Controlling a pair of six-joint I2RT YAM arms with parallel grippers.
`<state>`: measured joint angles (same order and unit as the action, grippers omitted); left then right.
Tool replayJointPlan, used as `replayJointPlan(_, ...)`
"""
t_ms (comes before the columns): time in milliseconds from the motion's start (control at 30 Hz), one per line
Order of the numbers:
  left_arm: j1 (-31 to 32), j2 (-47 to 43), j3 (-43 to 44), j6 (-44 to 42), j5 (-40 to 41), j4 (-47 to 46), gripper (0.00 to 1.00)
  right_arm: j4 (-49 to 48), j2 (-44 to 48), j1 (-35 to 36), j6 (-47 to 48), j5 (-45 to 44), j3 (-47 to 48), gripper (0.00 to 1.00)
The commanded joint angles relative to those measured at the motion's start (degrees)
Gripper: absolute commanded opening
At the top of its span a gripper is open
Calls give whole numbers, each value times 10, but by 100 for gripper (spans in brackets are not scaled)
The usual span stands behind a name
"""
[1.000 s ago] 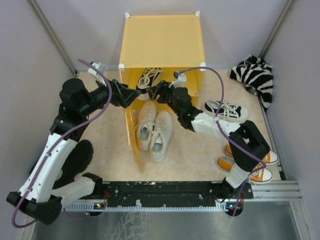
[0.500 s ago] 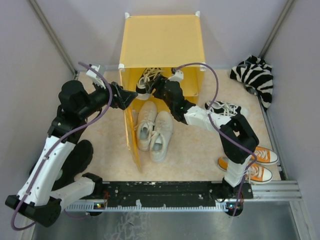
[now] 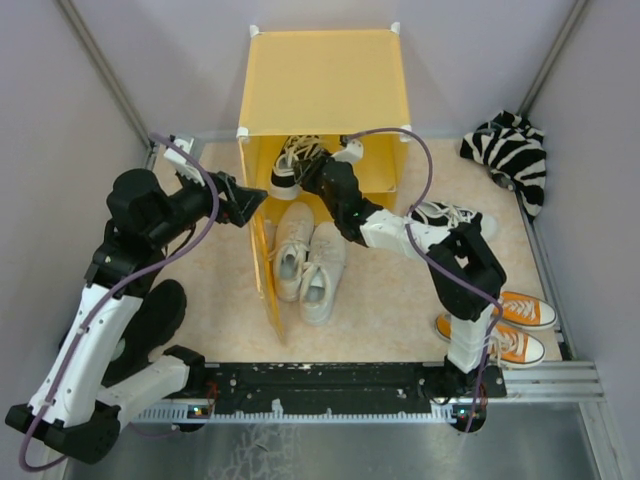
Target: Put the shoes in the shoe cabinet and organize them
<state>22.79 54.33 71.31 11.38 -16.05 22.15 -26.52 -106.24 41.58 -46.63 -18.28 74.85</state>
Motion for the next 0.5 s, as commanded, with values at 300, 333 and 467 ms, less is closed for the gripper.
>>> replayJointPlan(300,2,-20,9,-22,18,8,95,-157,-63,-3,38,149,40,14)
replayJointPlan(333,2,-22,10,-22,18,8,95,-170,-67,-3,34,146,39,14)
replayJointPlan(467,2,-23,11,-22,20,13,95,-201,-82,-2,30,122,42,12)
